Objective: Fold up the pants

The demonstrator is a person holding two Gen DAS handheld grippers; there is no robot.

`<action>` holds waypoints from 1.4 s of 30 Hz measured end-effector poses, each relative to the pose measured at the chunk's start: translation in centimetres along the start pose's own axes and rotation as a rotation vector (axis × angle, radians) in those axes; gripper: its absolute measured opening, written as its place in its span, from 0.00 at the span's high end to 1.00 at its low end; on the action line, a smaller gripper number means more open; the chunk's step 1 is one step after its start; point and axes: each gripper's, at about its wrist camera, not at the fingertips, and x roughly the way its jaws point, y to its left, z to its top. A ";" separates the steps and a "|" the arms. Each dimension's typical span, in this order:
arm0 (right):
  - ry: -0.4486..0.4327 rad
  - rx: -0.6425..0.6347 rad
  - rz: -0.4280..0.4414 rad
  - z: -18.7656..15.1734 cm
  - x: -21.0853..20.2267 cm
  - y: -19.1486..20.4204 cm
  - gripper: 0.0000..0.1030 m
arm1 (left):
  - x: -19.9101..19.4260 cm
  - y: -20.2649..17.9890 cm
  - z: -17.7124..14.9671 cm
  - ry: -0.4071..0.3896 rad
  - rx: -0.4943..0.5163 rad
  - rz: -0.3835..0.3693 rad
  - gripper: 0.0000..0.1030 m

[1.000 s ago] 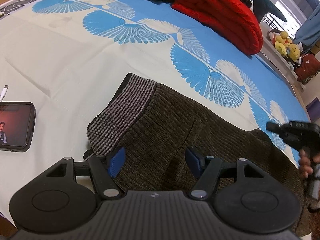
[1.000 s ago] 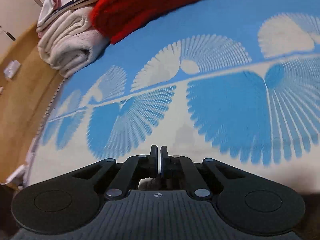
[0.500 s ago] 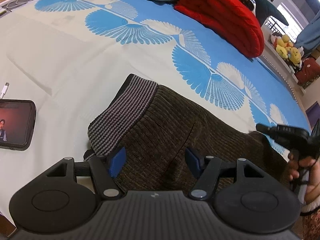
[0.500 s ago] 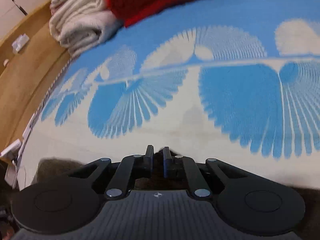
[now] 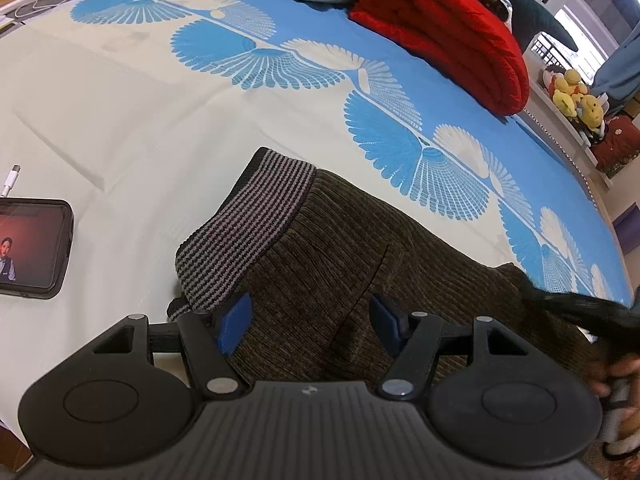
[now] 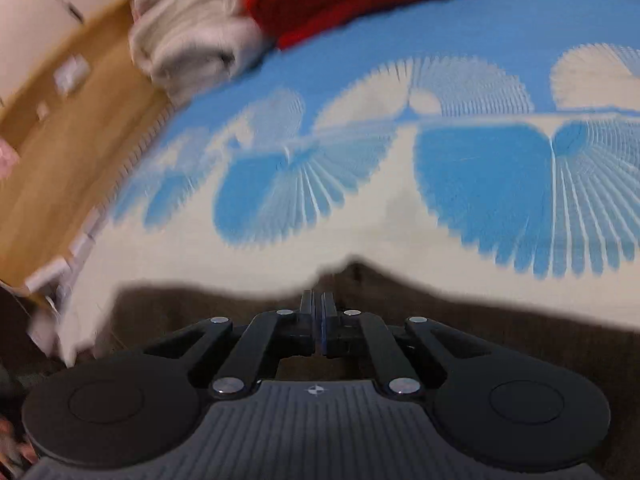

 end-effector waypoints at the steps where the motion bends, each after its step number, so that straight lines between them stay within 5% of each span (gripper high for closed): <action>1: -0.008 -0.010 -0.065 -0.3 0.9 -0.2 1.00 | 0.0 0.0 -0.1 -0.002 0.003 0.001 0.31; 6: -0.094 0.157 -0.070 0.0 3.0 -2.7 1.00 | -0.1 0.3 -0.1 0.004 0.013 -0.013 0.31; 9: -0.096 0.136 -0.086 0.1 0.6 -2.4 0.96 | -0.3 0.3 0.1 0.008 0.009 -0.018 0.31; 13: -0.221 0.213 -0.149 -0.8 -8.0 -4.2 0.41 | -0.8 -0.6 0.0 -0.008 0.040 -0.007 0.24; 16: -0.373 0.290 -0.217 -3.7 -16.5 -6.7 0.36 | -1.3 -1.7 -0.5 -0.042 0.088 0.011 0.16; 19: -0.511 0.383 -0.310 -9.5 -23.4 -9.8 0.35 | -1.5 -2.9 -1.2 -0.064 0.127 0.037 0.16; 24: -0.430 0.572 -0.503 -18.2 -26.0 -17.0 0.36 | -1.5 -4.7 -2.8 -0.071 0.143 0.058 0.16; 26: -0.440 0.810 -0.473 -21.4 -27.2 -21.0 0.57 | -1.8 -5.5 -3.6 -0.076 0.166 0.060 0.16; 28: -0.555 0.933 -0.388 -24.2 -29.6 -23.4 0.57 | -2.3 -6.0 -4.2 -0.094 0.181 0.070 0.16; 32: -0.661 0.947 -0.559 -26.9 -35.1 -27.4 0.59 | -3.6 -6.6 -5.3 -0.134 0.186 0.099 0.12; 35: -0.698 1.006 -0.493 -28.7 -38.5 -30.4 0.60 | -4.2 -6.5 -5.9 -0.141 0.194 0.127 0.12; 36: -0.710 0.999 -0.504 -29.0 -39.4 -30.5 0.57 | -4.4 -6.4 -6.1 -0.145 0.194 0.142 0.12; 38: -0.762 0.948 -0.609 -29.4 -40.6 -29.7 0.35 | -4.7 -6.2 -6.5 -0.152 0.185 0.164 0.12; 39: -0.793 0.919 -0.635 -29.8 -41.1 -29.3 0.35 | -4.9 -6.1 -6.6 -0.155 0.176 0.171 0.12; 42: -0.792 0.946 -0.512 -31.2 -40.6 -30.4 0.35 | -5.4 -6.1 -7.0 -0.162 0.153 0.177 0.12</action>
